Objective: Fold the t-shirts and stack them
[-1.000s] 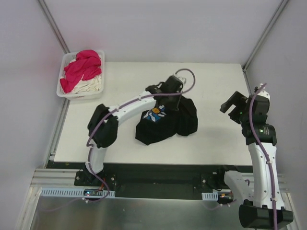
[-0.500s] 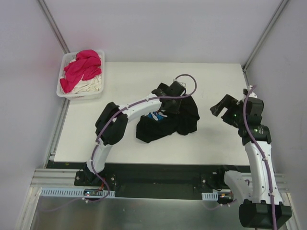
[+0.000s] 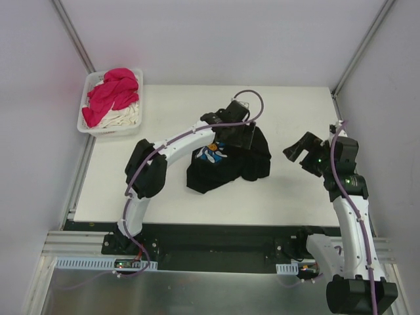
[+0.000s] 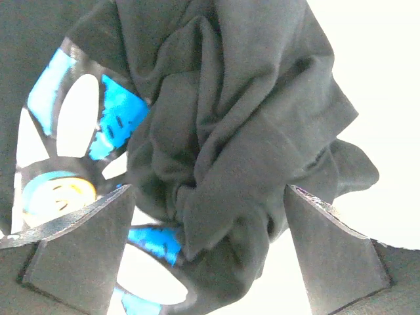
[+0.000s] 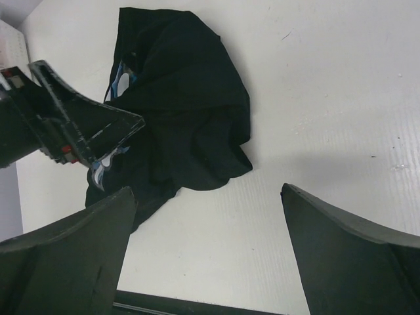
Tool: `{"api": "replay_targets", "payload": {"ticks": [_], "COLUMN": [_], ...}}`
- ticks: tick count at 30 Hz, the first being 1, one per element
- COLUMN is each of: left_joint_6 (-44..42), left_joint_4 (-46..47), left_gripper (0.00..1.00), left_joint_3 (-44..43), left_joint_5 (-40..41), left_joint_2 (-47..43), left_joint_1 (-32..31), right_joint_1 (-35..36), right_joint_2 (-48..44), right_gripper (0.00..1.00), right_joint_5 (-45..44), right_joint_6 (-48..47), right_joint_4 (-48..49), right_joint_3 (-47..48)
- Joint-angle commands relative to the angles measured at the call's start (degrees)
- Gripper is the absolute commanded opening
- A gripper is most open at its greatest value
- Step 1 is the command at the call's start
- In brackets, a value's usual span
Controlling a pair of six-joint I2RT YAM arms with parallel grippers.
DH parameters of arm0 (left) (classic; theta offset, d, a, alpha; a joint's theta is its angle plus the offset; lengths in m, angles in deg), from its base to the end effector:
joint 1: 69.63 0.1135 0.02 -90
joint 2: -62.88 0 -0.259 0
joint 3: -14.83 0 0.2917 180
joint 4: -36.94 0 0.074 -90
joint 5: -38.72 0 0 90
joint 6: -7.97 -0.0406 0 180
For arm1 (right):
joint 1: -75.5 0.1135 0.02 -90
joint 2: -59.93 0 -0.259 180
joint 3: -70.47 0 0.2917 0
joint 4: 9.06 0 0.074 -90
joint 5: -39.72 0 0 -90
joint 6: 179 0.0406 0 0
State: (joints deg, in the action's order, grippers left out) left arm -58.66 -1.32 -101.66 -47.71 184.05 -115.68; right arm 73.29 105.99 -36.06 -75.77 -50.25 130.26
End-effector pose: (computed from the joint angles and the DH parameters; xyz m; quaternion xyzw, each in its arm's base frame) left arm 0.3687 -0.3788 0.2333 0.1680 0.9010 -0.2037 0.3443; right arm 0.2244 0.0013 0.3170 0.0503 0.8491 0.1548 0.5025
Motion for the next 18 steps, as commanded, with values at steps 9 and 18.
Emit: {"api": "replay_targets", "payload": {"ticks": [9,18], "left_joint_6": [7.88,14.59], "left_joint_4": [-12.98,-10.36], "left_gripper": [0.99,0.93], "left_joint_3": [18.60,20.00], "left_joint_5": [3.29,6.18], "left_joint_2": [-35.61,-22.42], "left_joint_1": [12.54,16.77], "right_joint_1": [15.55,25.06], "right_joint_2": [5.07,19.67], "right_gripper": [0.96,0.96], "right_joint_5": [-7.70,-16.76], "right_joint_6": [11.19,23.06], "right_joint_4": [9.90,20.62], "right_joint_3": [-5.02,-4.51]}}
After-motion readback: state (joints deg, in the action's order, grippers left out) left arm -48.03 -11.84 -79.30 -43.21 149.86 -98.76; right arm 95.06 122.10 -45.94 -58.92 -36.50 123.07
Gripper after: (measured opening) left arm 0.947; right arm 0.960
